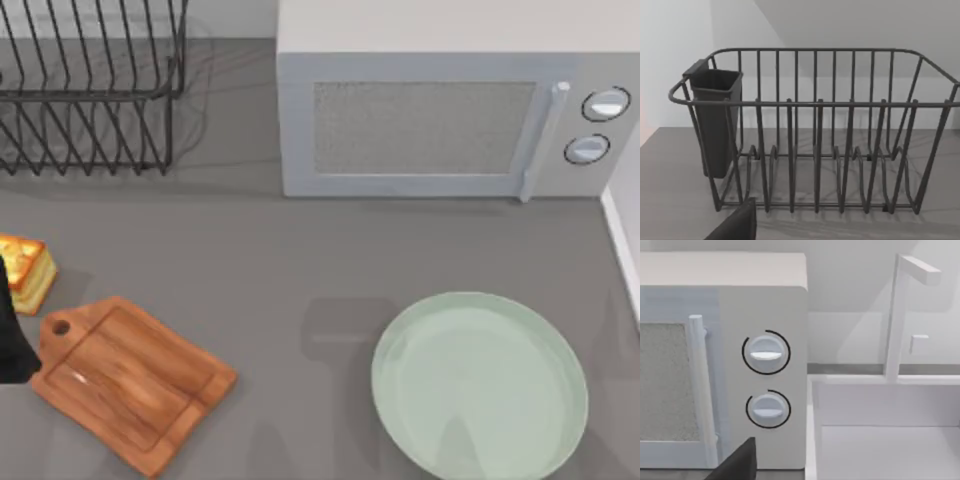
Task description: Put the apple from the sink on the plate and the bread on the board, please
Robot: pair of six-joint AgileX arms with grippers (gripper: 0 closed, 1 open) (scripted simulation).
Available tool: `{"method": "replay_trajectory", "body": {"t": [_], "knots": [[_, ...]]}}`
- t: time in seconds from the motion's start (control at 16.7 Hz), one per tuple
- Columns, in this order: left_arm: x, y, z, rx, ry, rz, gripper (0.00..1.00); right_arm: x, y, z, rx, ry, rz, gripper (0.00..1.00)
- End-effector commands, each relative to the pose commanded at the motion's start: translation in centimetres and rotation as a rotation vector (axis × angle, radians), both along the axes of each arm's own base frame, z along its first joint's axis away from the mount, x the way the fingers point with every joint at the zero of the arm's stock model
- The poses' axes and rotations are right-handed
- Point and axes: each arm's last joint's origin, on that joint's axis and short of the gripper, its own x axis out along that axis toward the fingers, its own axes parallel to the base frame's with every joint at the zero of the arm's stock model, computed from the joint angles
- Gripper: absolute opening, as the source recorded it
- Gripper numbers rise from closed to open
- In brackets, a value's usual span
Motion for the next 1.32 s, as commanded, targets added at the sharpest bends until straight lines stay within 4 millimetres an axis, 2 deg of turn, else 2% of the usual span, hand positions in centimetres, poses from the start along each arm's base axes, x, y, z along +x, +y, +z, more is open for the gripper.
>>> {"method": "replay_trajectory", "body": {"t": [0.18,0.36,0.6,0.78,0.96,1.14,1.32], "knots": [[0.0,0.0,0.0,0.000,0.000,0.000,1.00,0.3,-0.1,1.8,-0.015,0.071,-0.014,1.00],[0.0,0.0,0.0,0.000,0.000,0.000,1.00,1.3,-0.4,4.6,-0.036,0.192,-0.036,1.00],[0.0,0.0,0.0,0.000,0.000,0.000,1.00,4.8,-1.2,8.9,-0.065,0.412,-0.064,1.00],[0.0,0.0,0.0,0.000,0.000,0.000,1.00,9.3,-2.2,11.4,-0.080,0.608,-0.080,1.00],[0.0,0.0,0.0,0.000,0.000,0.000,1.00,14.8,-3.8,12.3,-0.084,0.816,-0.085,1.00],[0.0,0.0,0.0,0.000,0.000,0.000,1.00,20.7,-5.9,11.3,-0.075,1.022,-0.080,1.00],[0.0,0.0,0.0,0.000,0.000,0.000,1.00,25.7,-8.2,8.5,-0.056,1.210,-0.064,1.00]]}}
